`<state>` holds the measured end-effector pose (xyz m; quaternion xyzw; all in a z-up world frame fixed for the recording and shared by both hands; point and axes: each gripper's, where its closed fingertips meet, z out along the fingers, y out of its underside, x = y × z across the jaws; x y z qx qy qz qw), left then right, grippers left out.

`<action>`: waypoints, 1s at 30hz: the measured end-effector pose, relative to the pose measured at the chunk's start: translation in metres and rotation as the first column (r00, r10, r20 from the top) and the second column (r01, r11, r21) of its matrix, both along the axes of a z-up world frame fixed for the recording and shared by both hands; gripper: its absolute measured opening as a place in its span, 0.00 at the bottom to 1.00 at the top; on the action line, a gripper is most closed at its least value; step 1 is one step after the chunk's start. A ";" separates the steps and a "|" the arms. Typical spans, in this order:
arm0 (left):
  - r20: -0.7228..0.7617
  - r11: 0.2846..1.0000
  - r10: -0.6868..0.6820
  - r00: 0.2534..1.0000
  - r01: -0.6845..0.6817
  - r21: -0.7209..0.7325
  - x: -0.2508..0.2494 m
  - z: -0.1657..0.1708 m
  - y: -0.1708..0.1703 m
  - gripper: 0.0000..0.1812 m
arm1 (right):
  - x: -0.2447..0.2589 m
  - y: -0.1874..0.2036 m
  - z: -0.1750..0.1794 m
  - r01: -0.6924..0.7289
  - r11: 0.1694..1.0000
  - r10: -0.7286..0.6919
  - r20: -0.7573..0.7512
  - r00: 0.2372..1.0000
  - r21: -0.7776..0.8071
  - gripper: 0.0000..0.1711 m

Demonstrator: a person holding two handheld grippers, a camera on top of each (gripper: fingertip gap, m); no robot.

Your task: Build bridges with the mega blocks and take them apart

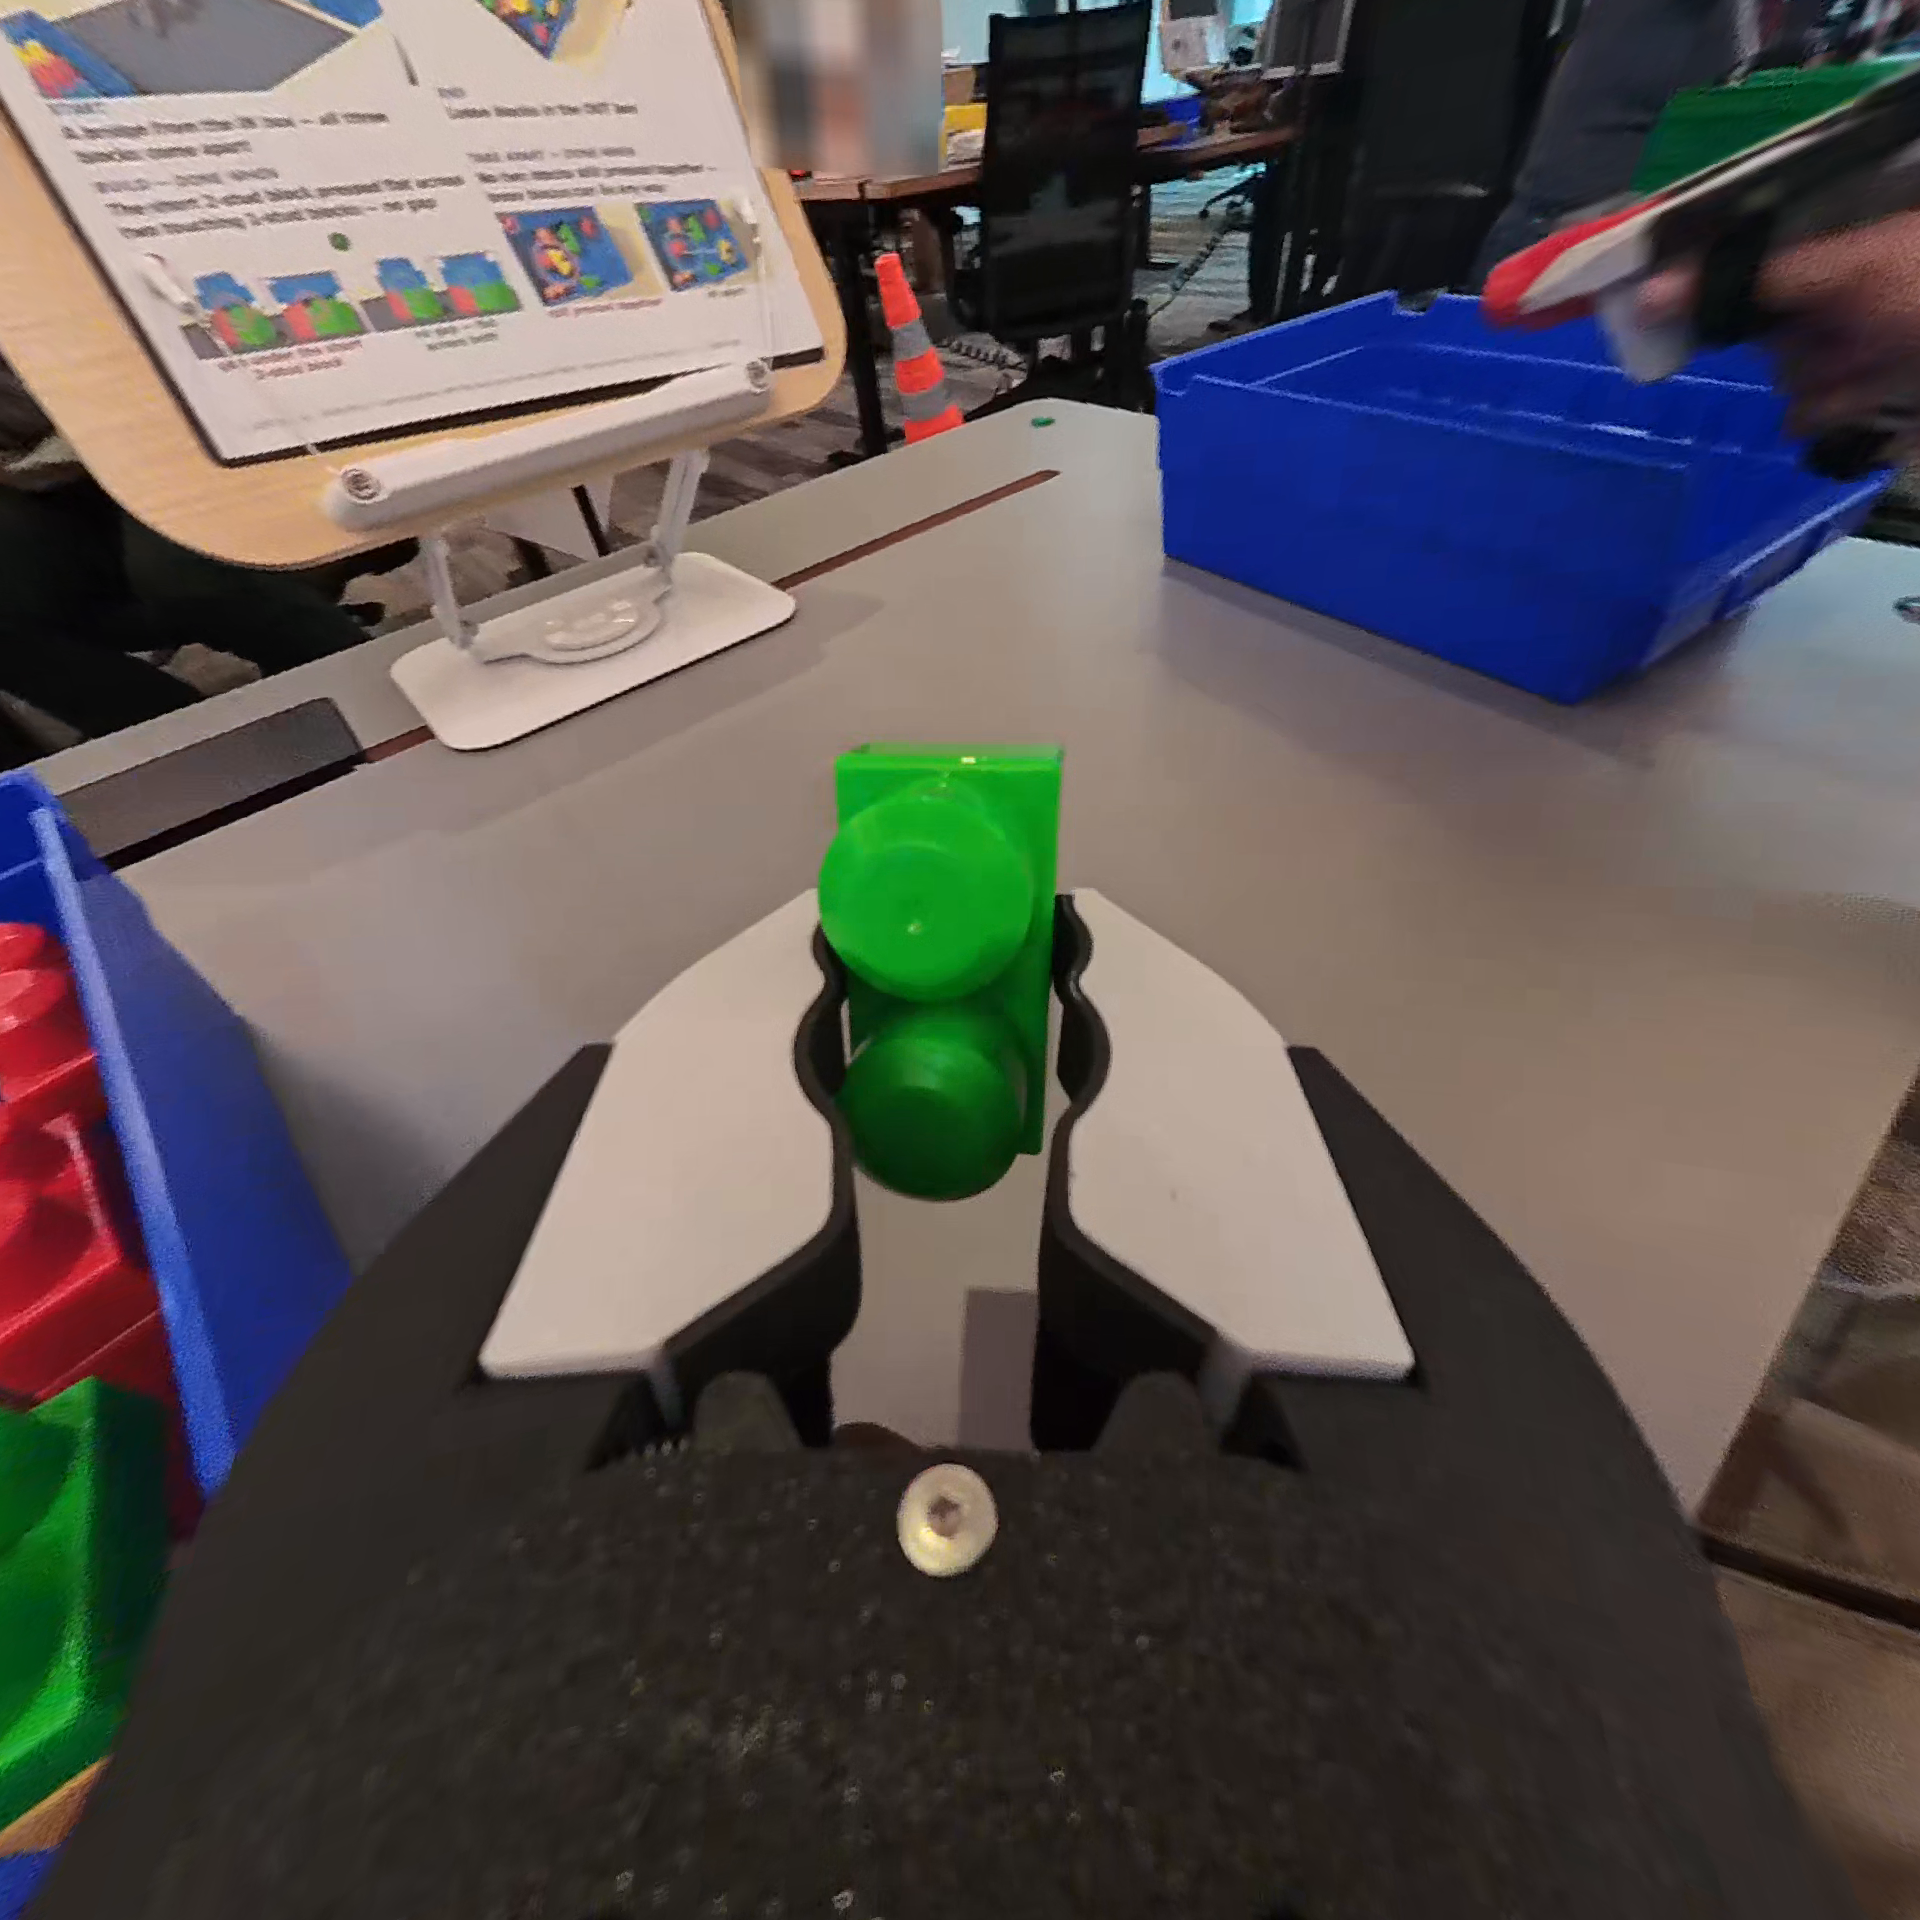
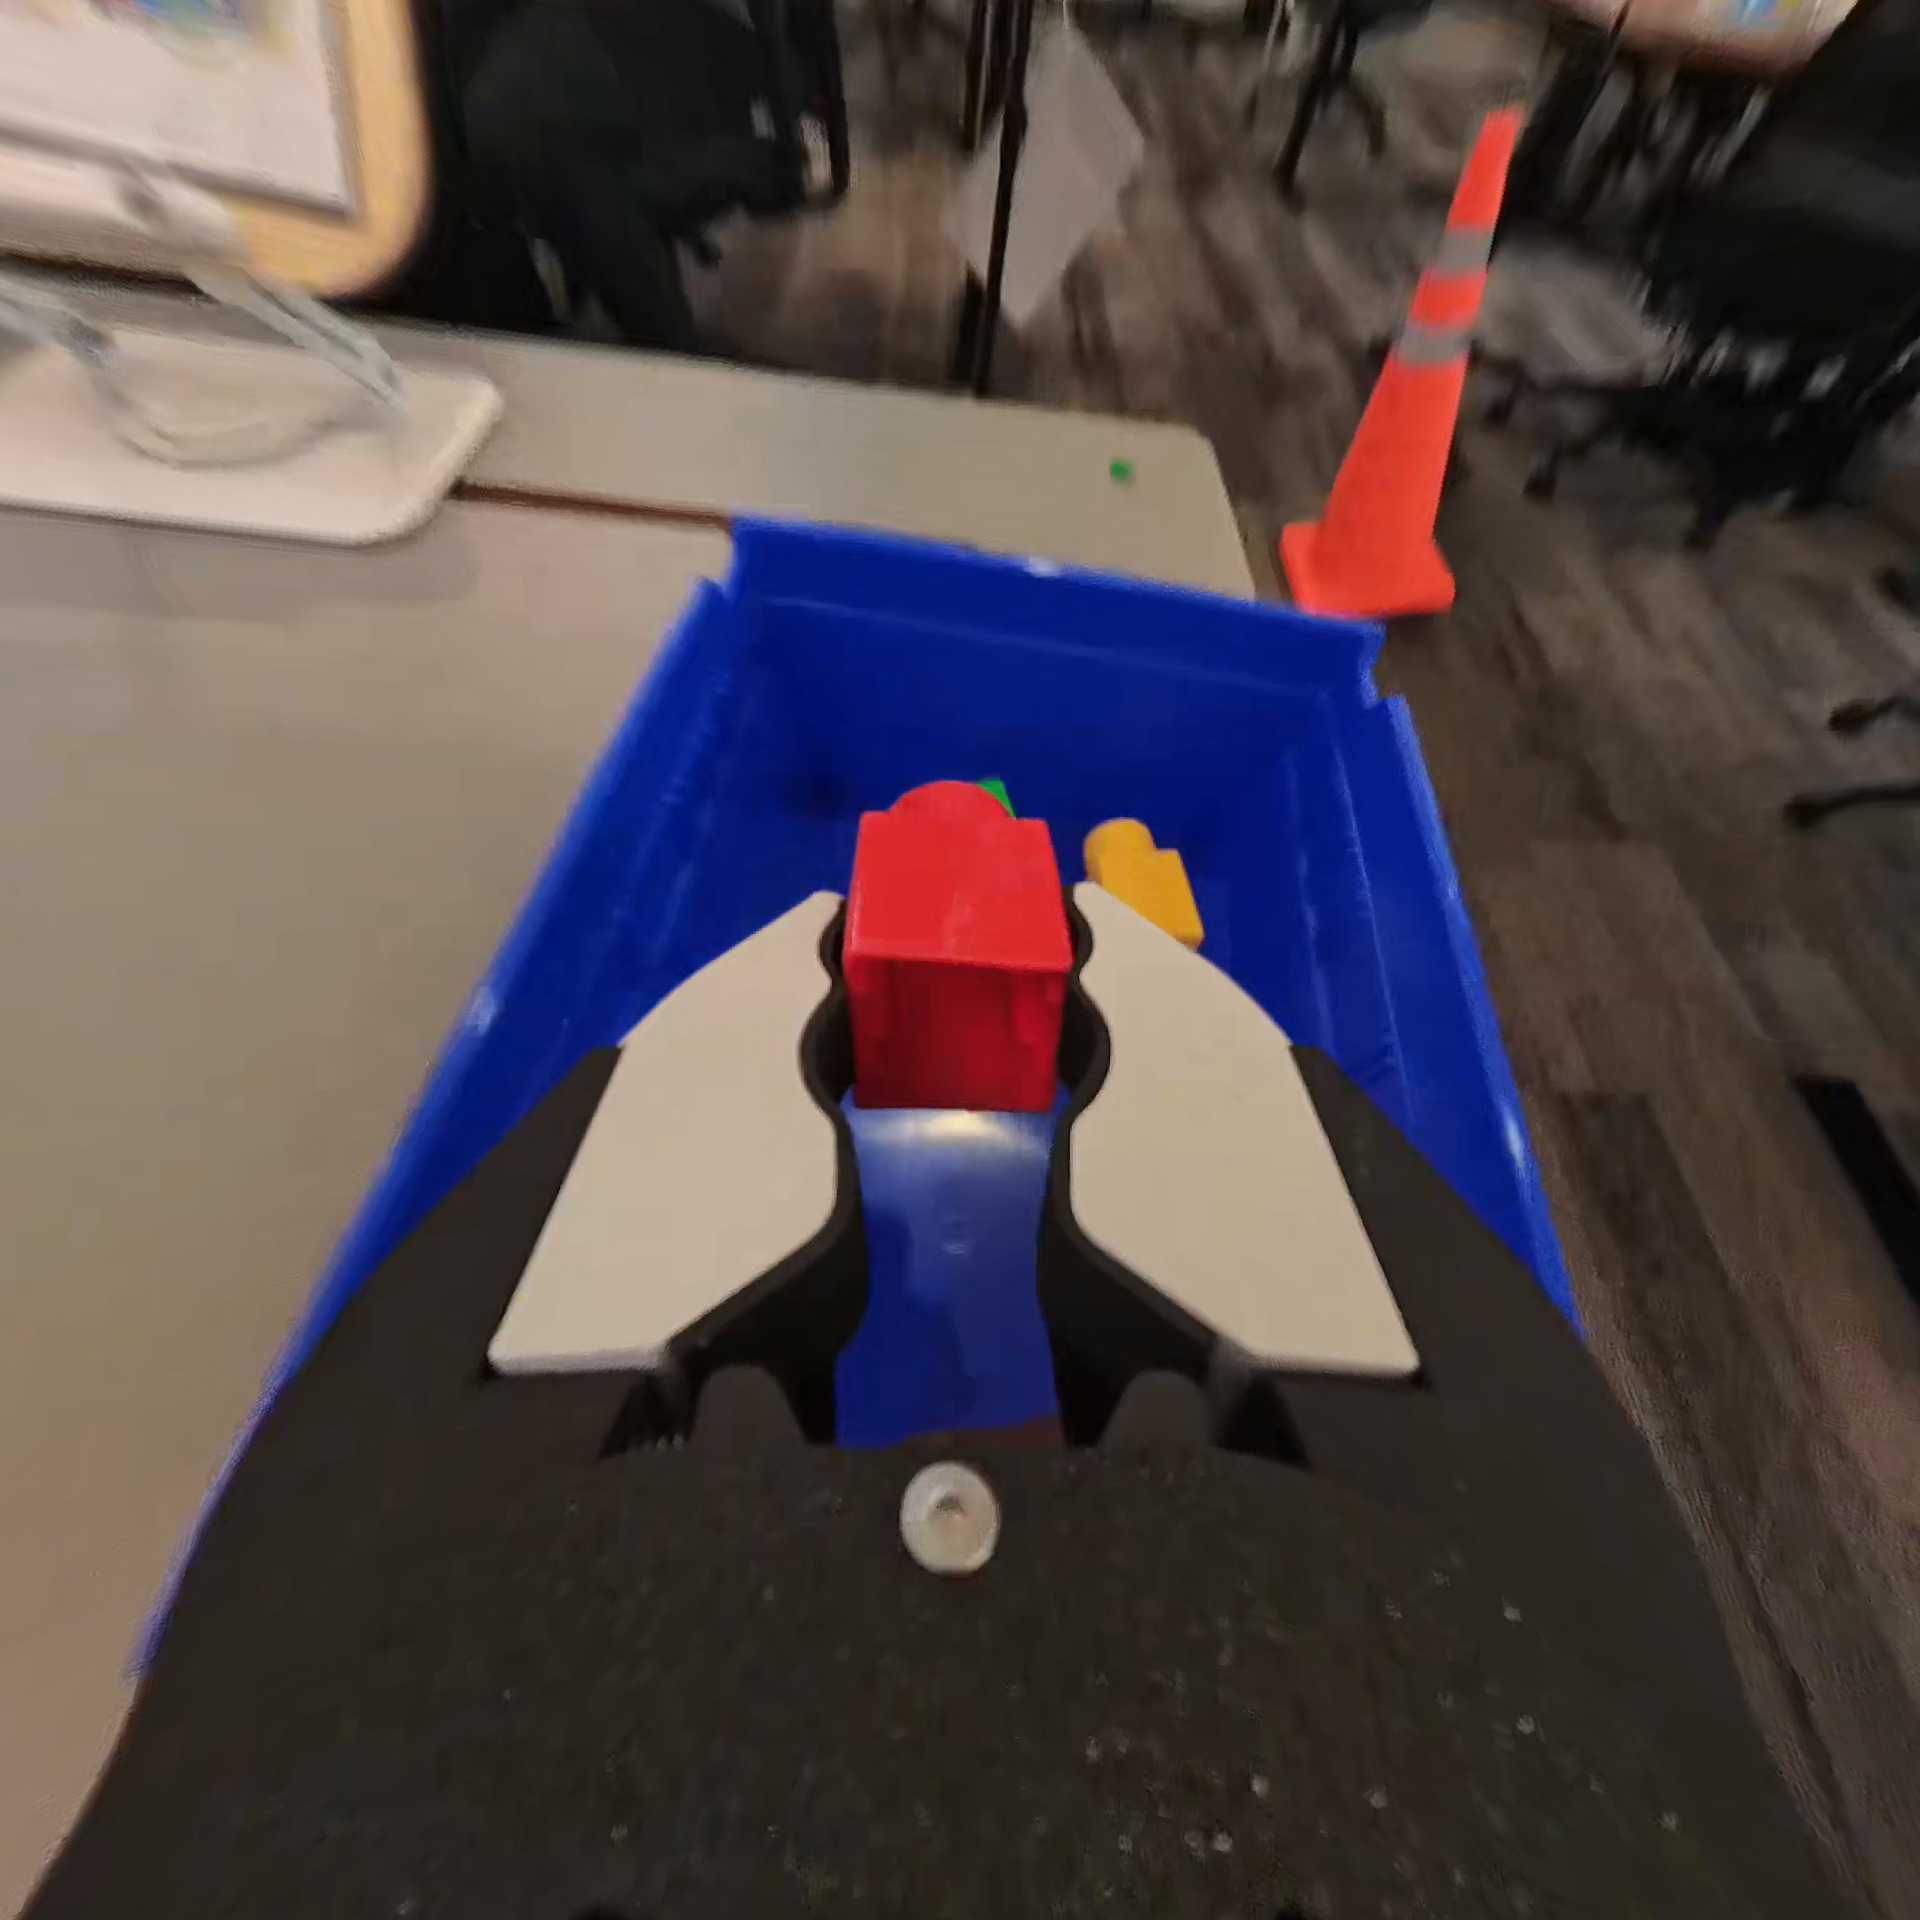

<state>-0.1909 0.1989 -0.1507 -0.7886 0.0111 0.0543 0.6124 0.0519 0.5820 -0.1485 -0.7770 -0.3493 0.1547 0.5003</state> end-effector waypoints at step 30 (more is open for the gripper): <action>0.182 0.980 -0.192 0.964 0.179 0.085 0.002 0.020 -0.003 0.21 | -0.079 -0.191 0.066 -0.535 0.814 0.571 -0.148 0.807 0.226 0.40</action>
